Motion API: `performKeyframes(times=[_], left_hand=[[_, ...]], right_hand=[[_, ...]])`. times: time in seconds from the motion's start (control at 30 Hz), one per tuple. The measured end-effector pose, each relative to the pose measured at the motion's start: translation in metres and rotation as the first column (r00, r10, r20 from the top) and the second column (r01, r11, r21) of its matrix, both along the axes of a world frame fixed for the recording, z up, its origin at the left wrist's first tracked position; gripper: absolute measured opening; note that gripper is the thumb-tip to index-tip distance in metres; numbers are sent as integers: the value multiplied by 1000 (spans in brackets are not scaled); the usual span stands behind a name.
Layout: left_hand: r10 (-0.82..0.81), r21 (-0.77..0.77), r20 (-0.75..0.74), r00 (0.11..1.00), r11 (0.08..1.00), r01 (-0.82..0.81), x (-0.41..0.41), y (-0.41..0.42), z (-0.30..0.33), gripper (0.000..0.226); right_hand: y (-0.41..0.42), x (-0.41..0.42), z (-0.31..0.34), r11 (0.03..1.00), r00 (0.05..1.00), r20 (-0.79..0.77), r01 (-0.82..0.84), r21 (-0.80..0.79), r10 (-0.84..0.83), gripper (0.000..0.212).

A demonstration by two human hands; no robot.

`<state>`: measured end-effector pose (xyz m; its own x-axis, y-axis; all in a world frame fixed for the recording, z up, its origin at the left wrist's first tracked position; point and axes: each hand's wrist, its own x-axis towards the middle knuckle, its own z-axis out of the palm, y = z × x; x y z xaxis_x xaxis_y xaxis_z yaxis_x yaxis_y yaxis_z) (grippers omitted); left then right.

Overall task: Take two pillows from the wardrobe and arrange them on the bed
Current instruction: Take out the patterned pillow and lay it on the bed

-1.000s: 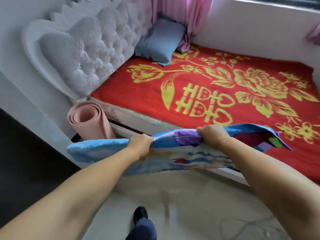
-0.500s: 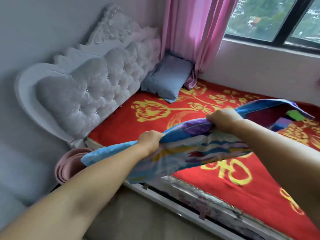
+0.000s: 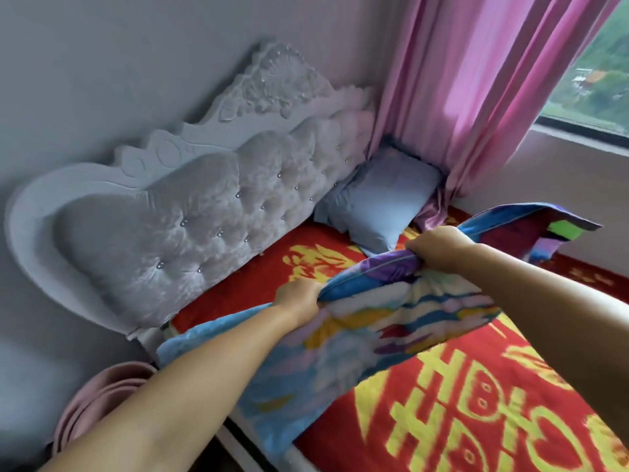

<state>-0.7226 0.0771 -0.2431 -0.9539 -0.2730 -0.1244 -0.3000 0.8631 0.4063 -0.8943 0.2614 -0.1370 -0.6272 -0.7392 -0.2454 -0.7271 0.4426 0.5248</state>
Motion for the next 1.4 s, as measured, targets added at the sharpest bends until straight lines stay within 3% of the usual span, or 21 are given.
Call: performKeyframes(times=[0.3,0.5,0.73,0.8,0.9,1.0,1.1,1.13,1.2,1.3,1.4], left_hand=[[109,34,155,982,993,-116,-78,-106,-61,21],[84,103,279,957,988,-116,-124,-205,-138,18],[33,31,452,891,998,-52,-164,-317,-241,38],[44,23,500,865,998,-64,-176,-330,-271,44],[75,67,579,812,988,-139,-182,-333,-318,63],[6,27,640,768,999,-30,-171,-330,-354,86],[25,-2,628,778,1000,-30,-163,-332,-377,90],[38,-8,615,788,999,-42,-162,-333,-381,91],[84,-16,571,817,996,-91,-165,-335,-382,92],[146,-1,497,855,986,-168,-181,-338,-380,98],[199,100,466,862,956,-275,-198,-339,-377,107]], right_hand=[[-128,-104,-75,1000,984,178,-14,-22,17,41],[-227,-157,-173,997,956,287,71,-24,-61,35],[-358,-159,-273,978,935,322,189,-88,-152,49],[-380,-147,-305,953,882,417,285,-102,-219,57],[-375,-111,-365,891,697,595,449,72,-400,63],[-328,-62,-414,805,512,703,575,147,-494,67],[-277,-30,-440,740,494,743,672,2,-451,63],[-264,-25,-443,666,484,752,742,-81,-448,58],[-245,-24,-446,417,399,774,888,-194,-491,56],[-222,-34,-456,177,361,687,929,-325,-631,71],[-206,-46,-465,-261,84,823,926,-273,-562,99]])
